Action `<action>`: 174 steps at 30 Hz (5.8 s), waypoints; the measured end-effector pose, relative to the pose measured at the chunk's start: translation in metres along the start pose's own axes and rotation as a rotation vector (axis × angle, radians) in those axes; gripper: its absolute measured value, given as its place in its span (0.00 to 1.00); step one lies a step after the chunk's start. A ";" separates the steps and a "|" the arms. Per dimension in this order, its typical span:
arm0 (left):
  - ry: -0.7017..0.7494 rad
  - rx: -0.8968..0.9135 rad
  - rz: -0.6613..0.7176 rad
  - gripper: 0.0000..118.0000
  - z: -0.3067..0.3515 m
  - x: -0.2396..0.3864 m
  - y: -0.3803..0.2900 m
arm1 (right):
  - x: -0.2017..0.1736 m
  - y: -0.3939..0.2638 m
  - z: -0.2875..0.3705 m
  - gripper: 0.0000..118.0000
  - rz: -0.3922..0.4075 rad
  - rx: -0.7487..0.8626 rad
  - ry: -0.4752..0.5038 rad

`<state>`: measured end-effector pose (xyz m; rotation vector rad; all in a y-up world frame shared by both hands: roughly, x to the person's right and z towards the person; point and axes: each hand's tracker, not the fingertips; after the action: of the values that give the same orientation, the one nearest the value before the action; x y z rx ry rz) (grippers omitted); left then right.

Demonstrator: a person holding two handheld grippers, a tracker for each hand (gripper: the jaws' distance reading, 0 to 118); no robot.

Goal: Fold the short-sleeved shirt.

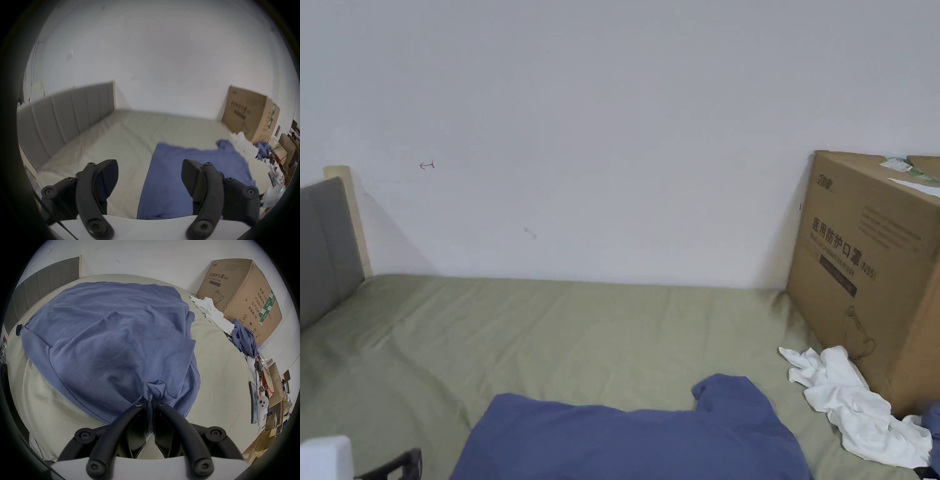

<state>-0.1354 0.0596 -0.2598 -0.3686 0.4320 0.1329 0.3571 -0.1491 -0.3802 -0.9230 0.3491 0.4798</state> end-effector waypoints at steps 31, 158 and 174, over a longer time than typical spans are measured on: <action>-0.138 0.213 -0.115 0.01 0.155 0.055 0.054 | 0.039 0.087 0.376 0.04 -0.206 1.025 -0.268; -0.121 0.034 -0.070 0.01 0.045 0.087 -0.010 | 0.055 0.100 0.236 0.64 -0.151 0.920 -0.201; -0.149 -0.168 -0.081 0.98 -0.026 0.038 -0.021 | 0.014 0.067 0.280 0.00 -0.144 0.939 -0.041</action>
<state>-0.1067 0.0323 -0.2915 -0.5373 0.2583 0.1172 0.3565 0.1188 -0.2752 -0.0233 0.4102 0.1556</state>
